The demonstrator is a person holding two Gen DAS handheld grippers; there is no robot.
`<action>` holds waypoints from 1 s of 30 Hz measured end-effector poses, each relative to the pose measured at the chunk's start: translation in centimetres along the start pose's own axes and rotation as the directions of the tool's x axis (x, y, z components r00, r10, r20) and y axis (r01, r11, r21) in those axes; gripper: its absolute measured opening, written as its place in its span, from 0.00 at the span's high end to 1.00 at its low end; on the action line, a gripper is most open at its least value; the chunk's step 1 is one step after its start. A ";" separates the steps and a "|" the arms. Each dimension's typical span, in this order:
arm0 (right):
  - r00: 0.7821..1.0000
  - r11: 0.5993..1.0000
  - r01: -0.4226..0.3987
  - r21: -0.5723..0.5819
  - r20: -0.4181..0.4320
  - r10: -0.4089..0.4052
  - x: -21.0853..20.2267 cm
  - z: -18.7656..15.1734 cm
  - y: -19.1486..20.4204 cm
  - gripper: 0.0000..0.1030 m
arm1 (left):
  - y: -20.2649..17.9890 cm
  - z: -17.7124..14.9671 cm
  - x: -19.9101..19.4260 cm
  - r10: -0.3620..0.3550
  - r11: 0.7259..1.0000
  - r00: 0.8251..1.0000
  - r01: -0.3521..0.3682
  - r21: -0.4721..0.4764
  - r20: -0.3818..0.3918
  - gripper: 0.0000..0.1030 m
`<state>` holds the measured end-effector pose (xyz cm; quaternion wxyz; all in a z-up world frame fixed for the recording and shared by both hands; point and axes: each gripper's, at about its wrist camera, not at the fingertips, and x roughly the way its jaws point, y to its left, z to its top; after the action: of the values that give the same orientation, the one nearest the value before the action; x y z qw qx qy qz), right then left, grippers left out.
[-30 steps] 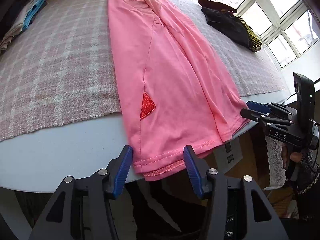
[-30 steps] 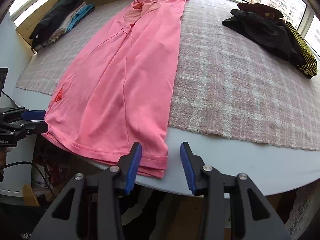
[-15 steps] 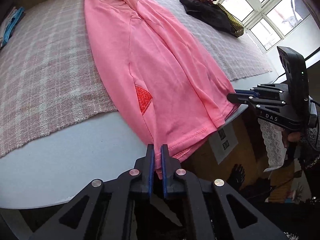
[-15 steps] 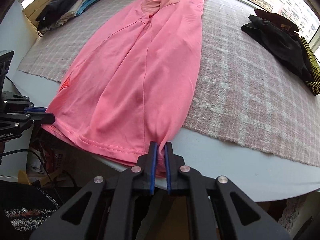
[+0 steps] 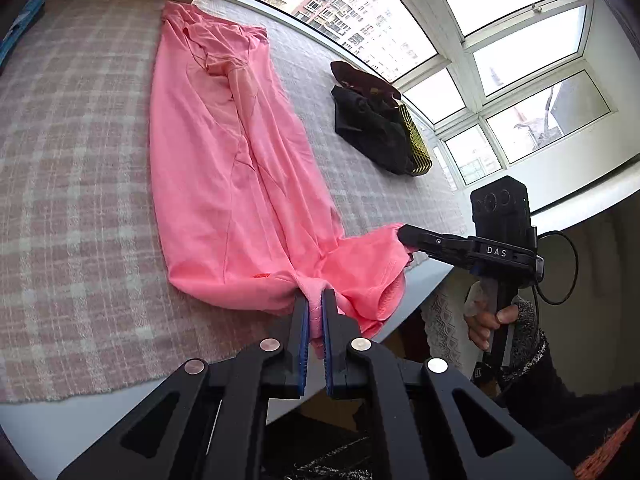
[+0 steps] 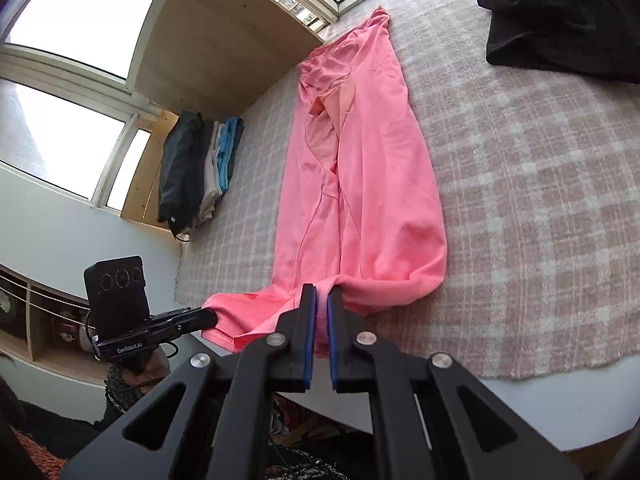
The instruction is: Fold clothes
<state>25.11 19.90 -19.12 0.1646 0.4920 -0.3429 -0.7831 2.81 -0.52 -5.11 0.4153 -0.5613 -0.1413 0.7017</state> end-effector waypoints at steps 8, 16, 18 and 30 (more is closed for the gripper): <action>0.991 0.994 0.107 0.007 -0.077 -0.106 7.6 13.5 -3.1 0.94 | 7.8 10.7 5.0 0.215 0.971 0.977 -0.212 -0.115 0.014 0.87; 0.976 0.994 0.104 -0.028 -0.190 -0.107 8.5 16.9 -3.4 0.80 | 9.5 11.3 3.5 0.252 0.950 0.968 -0.249 -0.187 -0.010 0.68; 0.981 0.994 0.092 -0.064 -0.165 -0.101 7.3 16.5 -2.9 0.70 | 8.1 10.5 2.7 0.227 0.967 0.974 -0.226 -0.121 -0.008 0.65; 0.932 0.935 0.118 -0.335 -0.287 -0.221 13.2 11.7 1.2 0.91 | 2.9 11.4 9.3 0.283 0.932 0.933 -0.213 0.293 -0.222 0.63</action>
<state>8.60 15.58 -23.69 0.2245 0.6081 -0.1394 -0.7486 -8.98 7.62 -9.55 0.4085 -0.6015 0.0817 0.6817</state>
